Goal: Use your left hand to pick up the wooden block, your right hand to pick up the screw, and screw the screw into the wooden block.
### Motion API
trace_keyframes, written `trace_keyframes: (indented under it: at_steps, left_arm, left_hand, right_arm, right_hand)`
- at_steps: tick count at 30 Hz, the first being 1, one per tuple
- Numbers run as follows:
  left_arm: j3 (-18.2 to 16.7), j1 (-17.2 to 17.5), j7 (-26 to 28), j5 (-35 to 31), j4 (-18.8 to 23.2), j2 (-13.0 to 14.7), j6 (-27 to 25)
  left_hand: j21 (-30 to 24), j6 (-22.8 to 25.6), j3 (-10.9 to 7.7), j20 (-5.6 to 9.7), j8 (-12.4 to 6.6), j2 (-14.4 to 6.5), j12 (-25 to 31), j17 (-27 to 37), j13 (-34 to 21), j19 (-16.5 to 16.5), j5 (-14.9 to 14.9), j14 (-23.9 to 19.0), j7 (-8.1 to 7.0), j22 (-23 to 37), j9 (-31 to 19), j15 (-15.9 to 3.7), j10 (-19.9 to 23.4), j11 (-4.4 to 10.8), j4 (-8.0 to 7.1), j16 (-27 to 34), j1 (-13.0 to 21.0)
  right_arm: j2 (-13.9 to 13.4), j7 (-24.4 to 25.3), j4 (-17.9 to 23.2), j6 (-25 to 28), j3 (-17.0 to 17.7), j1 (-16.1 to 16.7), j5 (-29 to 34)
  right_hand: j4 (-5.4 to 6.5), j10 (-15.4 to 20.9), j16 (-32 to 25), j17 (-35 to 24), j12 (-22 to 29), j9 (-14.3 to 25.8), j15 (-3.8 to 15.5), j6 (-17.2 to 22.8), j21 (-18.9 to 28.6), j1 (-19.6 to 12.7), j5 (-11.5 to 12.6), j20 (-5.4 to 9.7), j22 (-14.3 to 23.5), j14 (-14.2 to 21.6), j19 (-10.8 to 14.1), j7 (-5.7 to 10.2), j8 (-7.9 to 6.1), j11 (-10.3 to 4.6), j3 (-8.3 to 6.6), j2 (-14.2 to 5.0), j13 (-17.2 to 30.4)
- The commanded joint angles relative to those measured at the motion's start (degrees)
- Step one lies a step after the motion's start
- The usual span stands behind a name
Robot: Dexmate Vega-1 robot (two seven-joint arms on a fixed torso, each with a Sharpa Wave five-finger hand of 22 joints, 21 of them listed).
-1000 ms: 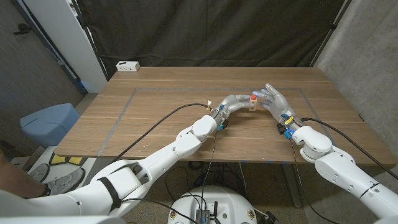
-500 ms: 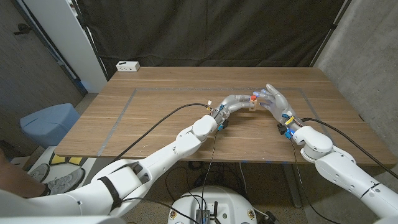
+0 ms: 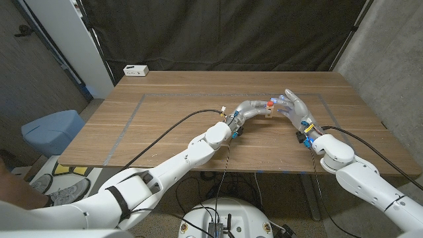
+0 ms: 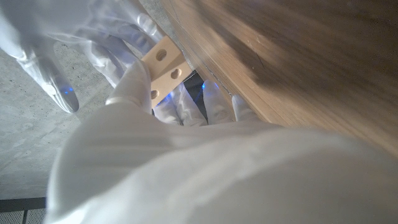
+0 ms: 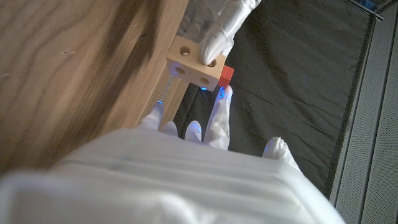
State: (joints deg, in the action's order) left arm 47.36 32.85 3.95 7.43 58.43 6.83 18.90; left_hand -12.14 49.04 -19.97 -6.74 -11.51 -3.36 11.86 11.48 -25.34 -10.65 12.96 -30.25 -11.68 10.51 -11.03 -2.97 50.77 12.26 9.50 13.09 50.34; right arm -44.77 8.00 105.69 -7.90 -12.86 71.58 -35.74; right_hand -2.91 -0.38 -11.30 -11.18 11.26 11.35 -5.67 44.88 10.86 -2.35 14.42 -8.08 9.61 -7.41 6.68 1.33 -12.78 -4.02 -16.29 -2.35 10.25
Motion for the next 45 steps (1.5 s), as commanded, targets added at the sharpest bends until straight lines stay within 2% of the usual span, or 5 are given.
trace_keyframes:
  at_steps: [1,15,28,35,45]
  left_arm:
    - [-0.04,-0.31,-0.15,0.26,-0.87,-0.29,0.26]
    - [-0.16,-0.94,-0.7,0.71,-2.45,-0.73,0.91]
    - [-0.19,-1.05,-0.78,0.8,-2.81,-0.8,1.11]
    - [-0.15,-0.93,-0.67,0.67,-2.51,-0.68,1.14]
    - [-0.08,-0.54,-0.37,0.37,-1.45,-0.35,0.85]
  left_hand:
    - [-0.22,3.1,-1.14,-0.04,-0.52,-1.67,0.39,0.05,-0.22,-0.54,0.31,-0.56,2.36,0.31,-0.26,-3.12,0.5,-0.01,-0.65,0.3,-1.03]
    - [-0.22,3.16,-1.11,0.02,-0.55,-1.67,0.38,0.06,-0.23,-0.54,0.3,-0.58,2.34,0.31,-0.26,-3.04,0.48,-0.01,-0.69,0.32,-1.09]
    - [-0.21,3.15,-1.16,-0.08,-0.54,-1.81,0.37,0.09,-0.23,-0.51,0.31,-0.44,2.34,0.31,-0.26,-3.14,0.45,-0.02,-0.68,0.3,-1.01]
    - [-0.23,3.16,-1.16,-0.05,-0.55,-1.78,0.38,0.07,-0.23,-0.56,0.31,-0.53,2.31,0.32,-0.26,-3.11,0.49,-0.03,-0.67,0.32,-1.0]
    - [-0.22,3.2,-1.2,0.01,-0.56,-1.76,0.39,0.04,-0.24,-0.56,0.32,-0.55,2.39,0.31,-0.26,-3.09,0.49,-0.01,-0.67,0.29,-1.02]
  right_arm:
    - [0.46,1.52,0.51,0.45,0.31,0.43,0.23]
    - [1.0,2.37,0.58,0.27,0.3,0.59,0.75]
    - [0.67,-0.54,-0.4,-1.0,-0.01,0.08,0.1]
    - [0.88,-1.77,-1.19,-2.57,-0.21,-0.04,0.11]
    - [1.33,1.67,0.1,-2.23,0.78,1.41,0.84]
  right_hand:
    - [-0.02,1.32,-0.63,-0.02,0.62,0.07,-0.04,1.67,0.26,-0.33,0.33,-0.03,0.11,0.77,0.78,-0.4,-0.77,-0.23,-0.09,-0.72,0.16]
    - [-0.24,4.09,-0.96,0.12,0.93,0.07,0.35,6.07,0.46,-0.95,0.51,0.19,0.08,2.5,2.15,-1.02,-1.94,-0.67,-0.29,-1.01,0.14]
    - [-0.42,5.69,-0.99,0.18,1.04,0.04,0.8,8.76,0.34,-1.29,0.58,0.26,0.07,3.21,2.45,-1.35,-2.63,-1.0,-0.4,-1.1,0.13]
    - [-0.47,5.73,-0.97,0.19,0.92,0.03,0.86,8.88,0.28,-1.37,0.59,0.39,0.07,3.32,2.42,-1.35,-2.57,-1.15,-0.41,-1.08,0.12]
    - [-0.64,6.89,-1.27,0.23,1.01,0.02,1.36,9.52,0.44,-1.64,0.64,0.79,0.06,4.56,3.19,-1.38,-2.54,-0.69,-0.49,-1.11,0.12]
